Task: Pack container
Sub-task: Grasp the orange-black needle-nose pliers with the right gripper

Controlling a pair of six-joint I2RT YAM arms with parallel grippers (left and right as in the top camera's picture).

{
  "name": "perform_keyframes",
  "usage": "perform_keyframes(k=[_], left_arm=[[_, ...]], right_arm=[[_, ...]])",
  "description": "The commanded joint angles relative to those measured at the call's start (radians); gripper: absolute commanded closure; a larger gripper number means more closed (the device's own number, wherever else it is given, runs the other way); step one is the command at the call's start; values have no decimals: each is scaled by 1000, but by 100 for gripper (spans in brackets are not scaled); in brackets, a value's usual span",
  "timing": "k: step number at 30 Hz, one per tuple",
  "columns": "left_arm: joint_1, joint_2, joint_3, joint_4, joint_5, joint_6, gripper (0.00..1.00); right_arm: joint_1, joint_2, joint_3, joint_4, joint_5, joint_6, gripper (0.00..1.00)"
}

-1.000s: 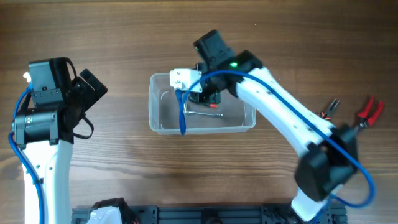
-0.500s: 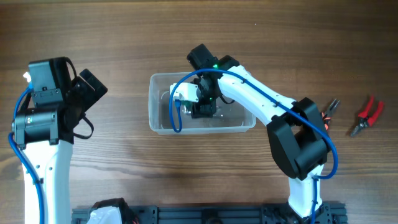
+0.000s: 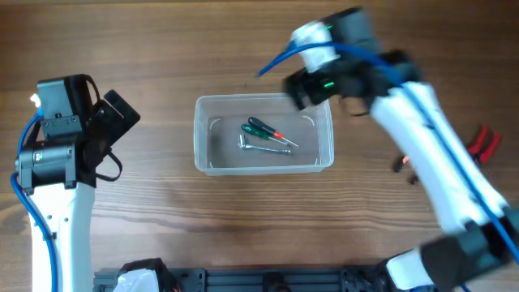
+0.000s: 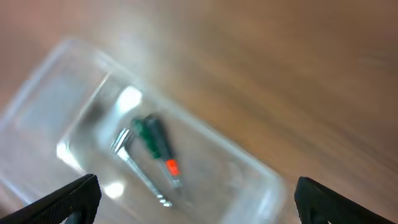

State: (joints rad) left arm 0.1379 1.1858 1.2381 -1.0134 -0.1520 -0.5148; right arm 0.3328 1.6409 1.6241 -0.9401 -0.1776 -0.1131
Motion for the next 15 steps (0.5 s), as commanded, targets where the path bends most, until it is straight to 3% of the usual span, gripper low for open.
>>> perform_keyframes(k=[1, 2, 4, 7, 11, 15], left_arm=[[5, 2, 0, 2, 9, -14, 0], [5, 2, 0, 2, 9, -14, 0], [5, 2, 0, 2, 9, -14, 0], [5, 2, 0, 2, 9, -14, 0], [5, 2, 0, 3, 9, -14, 0], [5, 2, 0, 3, 9, -14, 0]], right_arm=[[-177, -88, 15, -51, 44, 225, 0], [-275, -89, 14, -106, 136, 394, 0], [-382, -85, 2, -173, 227, 583, 0], [-563, -85, -51, -241, 241, 771, 0], [-681, -85, -212, -216, 196, 794, 0], [-684, -85, -407, -70, 177, 798, 0]])
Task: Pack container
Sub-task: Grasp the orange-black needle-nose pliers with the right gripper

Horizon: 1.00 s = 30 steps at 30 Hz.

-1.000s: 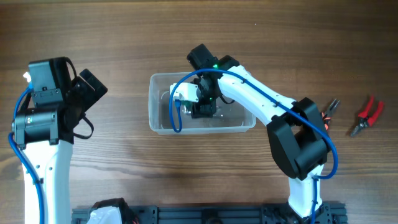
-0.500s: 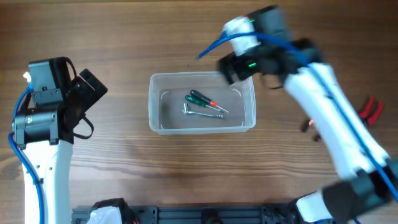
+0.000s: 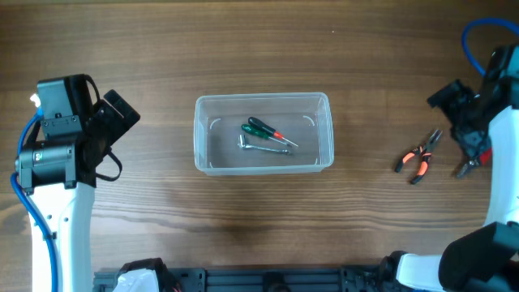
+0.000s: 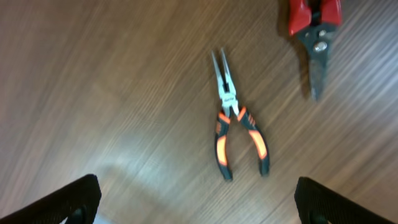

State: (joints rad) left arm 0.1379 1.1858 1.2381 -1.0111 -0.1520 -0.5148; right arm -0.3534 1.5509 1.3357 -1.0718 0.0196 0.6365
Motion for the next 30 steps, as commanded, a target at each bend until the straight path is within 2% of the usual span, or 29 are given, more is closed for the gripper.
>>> perform_keyframes(k=[1, 6, 9, 18, 26, 28, 30], left_arm=[[5, 2, 0, 0, 9, -14, 0], [5, 2, 0, 0, 10, -14, 0], [5, 2, 0, 0, 10, -14, 0], [5, 2, 0, 1, 10, -14, 0], [5, 3, 0, 1, 9, -14, 0], [5, 4, 0, 0, 9, -14, 0], [5, 5, 0, 0, 9, -14, 0]], right_arm=[[3, 5, -163, 102, -20, 55, 0], [2, 5, -338, 314, -17, 69, 1], [3, 5, -380, 380, -21, 70, 0], [74, 110, -383, 451, -20, 91, 3], [79, 217, -382, 486, -20, 106, 2], [79, 231, -383, 488, -20, 112, 6], [79, 240, -382, 491, -21, 127, 15]])
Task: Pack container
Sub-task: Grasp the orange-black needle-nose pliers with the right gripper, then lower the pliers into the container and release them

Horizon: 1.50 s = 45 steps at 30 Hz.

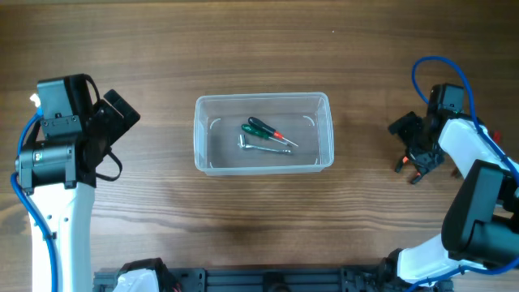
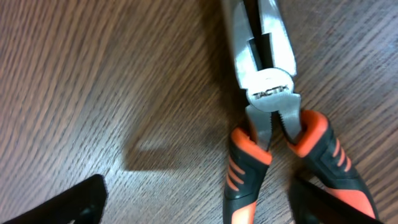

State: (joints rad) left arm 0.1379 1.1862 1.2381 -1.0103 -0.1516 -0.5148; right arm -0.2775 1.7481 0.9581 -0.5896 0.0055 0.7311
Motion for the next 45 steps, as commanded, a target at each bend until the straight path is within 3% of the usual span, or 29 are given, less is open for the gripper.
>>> perform_keyframes(k=[1, 7, 14, 19, 24, 33, 41, 45], left_arm=[[5, 5, 0, 0, 9, -14, 0], [5, 5, 0, -1, 9, -14, 0], [5, 5, 0, -1, 9, -14, 0], [5, 5, 0, 0, 9, -14, 0], [5, 5, 0, 0, 9, -14, 0], [5, 5, 0, 0, 9, -14, 0], [5, 5, 0, 0, 9, -14, 0], [5, 5, 0, -1, 9, -14, 0]], right_arm=[[3, 44, -5, 14, -14, 31, 24], [3, 44, -5, 5, -26, 31, 69], [3, 44, -5, 1, -32, 31, 96], [3, 43, -1, 9, -35, 18, 96], [37, -29, 133, -54, -164, -223, 96], [501, -163, 471, -258, -129, -883, 96], [907, -142, 474, -319, -137, -1588, 96], [955, -82, 474, -255, -158, -1530, 96]])
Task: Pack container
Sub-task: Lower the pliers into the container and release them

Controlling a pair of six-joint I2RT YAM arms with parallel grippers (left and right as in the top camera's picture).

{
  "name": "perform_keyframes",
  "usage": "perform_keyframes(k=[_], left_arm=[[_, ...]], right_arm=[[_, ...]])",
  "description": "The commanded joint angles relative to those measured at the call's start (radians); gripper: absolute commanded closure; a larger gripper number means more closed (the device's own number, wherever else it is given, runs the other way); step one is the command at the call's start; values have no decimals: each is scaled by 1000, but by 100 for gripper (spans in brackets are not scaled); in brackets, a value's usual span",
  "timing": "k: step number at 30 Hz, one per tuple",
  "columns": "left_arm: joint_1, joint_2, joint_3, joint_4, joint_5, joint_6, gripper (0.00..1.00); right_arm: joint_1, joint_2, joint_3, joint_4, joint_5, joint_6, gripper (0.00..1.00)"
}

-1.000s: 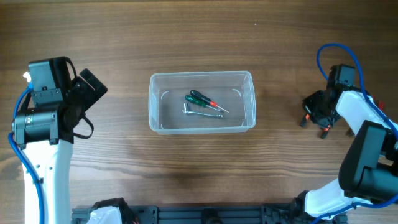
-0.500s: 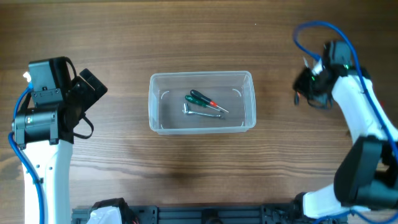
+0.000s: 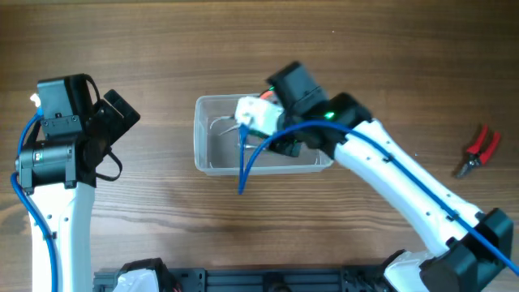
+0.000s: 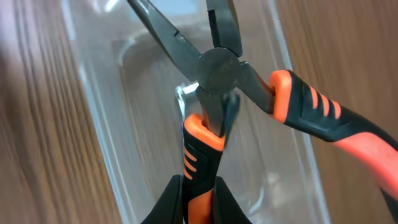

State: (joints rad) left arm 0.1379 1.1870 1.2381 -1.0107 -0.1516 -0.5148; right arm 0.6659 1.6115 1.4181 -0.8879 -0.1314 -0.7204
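Orange-and-black needle-nose pliers (image 4: 217, 68) hang over the inside of the clear plastic container (image 4: 93, 124), their nose open and pointing away from the camera. My right gripper (image 4: 200, 199) is shut on one handle; the other handle splays out to the right. A bit of a metal wrench (image 4: 182, 94) shows on the container floor behind them. In the overhead view my right gripper (image 3: 272, 122) and arm cover most of the container (image 3: 203, 158), hiding the tools inside it. My left gripper (image 3: 117, 113) stays far left, away from the container.
Red-handled cutters (image 3: 478, 150) lie on the wooden table at the far right. The left arm's body stands along the left edge. A dark rail runs along the table's front edge.
My right gripper was open low over the pliers on the table at the right. Now it is shut on one handle and holds them over the container. The left arm has not moved.
My right gripper was open over the container, which held two screwdrivers and a wrench. Then it was at the right, above the pliers and red cutters. Then it was low around the pliers. Now the pliers are off the table and held inside the container's outline.
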Motion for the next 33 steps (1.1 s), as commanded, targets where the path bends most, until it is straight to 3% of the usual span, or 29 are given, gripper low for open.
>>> perform_keyframes(k=[1, 9, 13, 14, 15, 17, 19, 25, 30, 33], left_arm=[[5, 5, 0, -1, 9, -14, 0], [5, 5, 0, -1, 9, -14, 0], [5, 5, 0, -1, 9, -14, 0], [5, 5, 0, 0, 9, -14, 0], [5, 5, 0, 0, 9, -14, 0], [5, 5, 0, 0, 9, -14, 0], [5, 5, 0, 0, 9, -14, 0], [6, 4, 0, -1, -24, 14, 0], [20, -55, 0, -2, -56, 55, 0], [98, -103, 0, -3, -55, 55, 0]], right_arm=[[12, 80, 14, 52, -51, -57, 96], [12, 281, 13, 154, -81, 171, 96], [12, 336, 13, 208, -81, 208, 95], [12, 346, 13, 239, -80, 207, 90], [12, 350, 13, 255, -80, 204, 76], [12, 351, 13, 279, -80, 183, 68], [12, 351, 13, 282, -80, 149, 51], [12, 346, 14, 283, -75, 173, 47], [-19, 243, 32, 269, 67, 451, 39], [-116, 124, 35, 241, 133, 635, 39]])
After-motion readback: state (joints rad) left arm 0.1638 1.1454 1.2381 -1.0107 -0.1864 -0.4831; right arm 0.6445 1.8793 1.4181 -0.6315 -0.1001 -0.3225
